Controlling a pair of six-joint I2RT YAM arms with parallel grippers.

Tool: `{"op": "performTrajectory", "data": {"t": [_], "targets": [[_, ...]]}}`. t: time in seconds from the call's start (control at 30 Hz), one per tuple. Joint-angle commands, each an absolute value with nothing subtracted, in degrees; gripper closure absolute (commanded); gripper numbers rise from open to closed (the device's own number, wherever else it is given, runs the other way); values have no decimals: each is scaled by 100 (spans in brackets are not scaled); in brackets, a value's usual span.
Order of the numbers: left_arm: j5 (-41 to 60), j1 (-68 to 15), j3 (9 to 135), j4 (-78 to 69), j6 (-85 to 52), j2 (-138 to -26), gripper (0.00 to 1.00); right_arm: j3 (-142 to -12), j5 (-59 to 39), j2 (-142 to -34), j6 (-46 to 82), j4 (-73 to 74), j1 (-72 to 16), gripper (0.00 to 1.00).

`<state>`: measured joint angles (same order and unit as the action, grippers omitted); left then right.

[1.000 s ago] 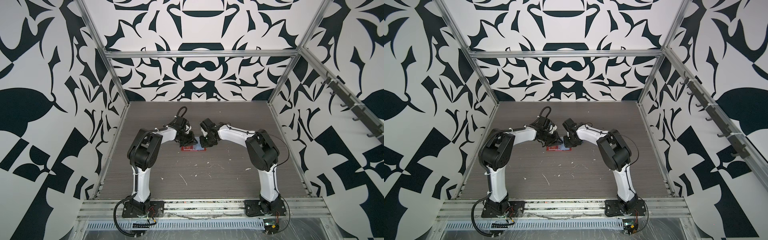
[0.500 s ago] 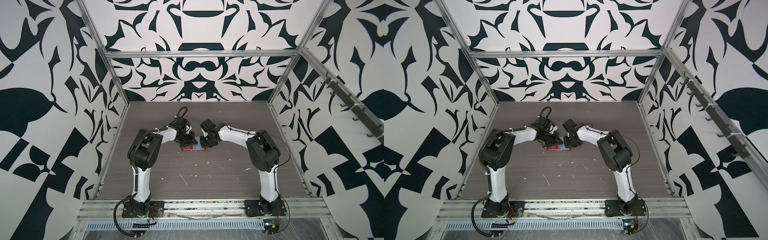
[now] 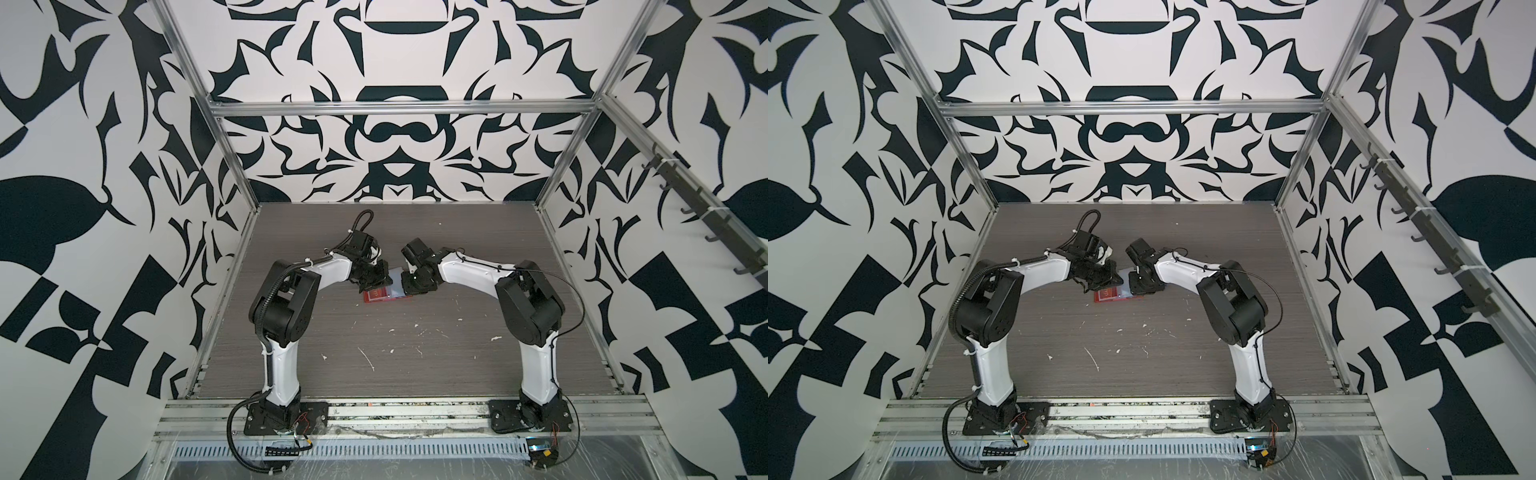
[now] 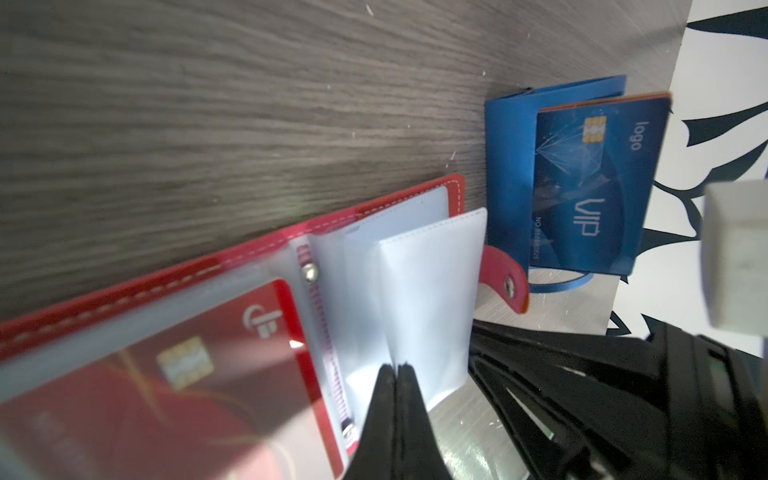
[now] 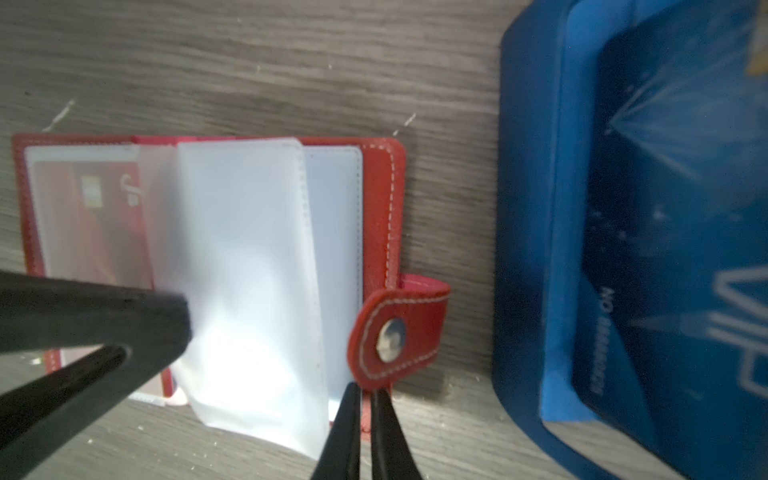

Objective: Put the credit cards into the card holder

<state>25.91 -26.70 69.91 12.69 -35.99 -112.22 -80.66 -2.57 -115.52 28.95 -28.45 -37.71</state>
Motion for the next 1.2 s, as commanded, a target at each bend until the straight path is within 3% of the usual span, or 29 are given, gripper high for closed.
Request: {"op": "performTrajectory", "data": {"t": [0.0, 0.37, 0.5, 0.6, 0.9, 1.17], "targets": [[2506, -2686, 6908, 1424, -3523, -11021, 100, -8112, -265, -11325, 2939, -2806, -3797, 88], [2488, -2681, 6894, 1446, -3508, -11022, 99, -8236, -902, -11400, 2918, -2496, -3797, 85], [2175, -2682, 6786, 1469, -3454, -10773, 71, -8208, -1337, -11377, 2936, -2149, -3797, 78], [1689, -2682, 6560, 1366, -3462, -10398, 66, -8214, -1793, -11439, 2978, -1844, -3798, 73], [382, -2682, 6012, 1333, -3516, -9534, 66, -8723, -2249, -11957, 2962, -1846, -3946, 67], [965, -2696, 6163, 1361, -3379, -10063, 75, -8807, -2022, -12054, 2898, -2083, -3981, 70]]}}
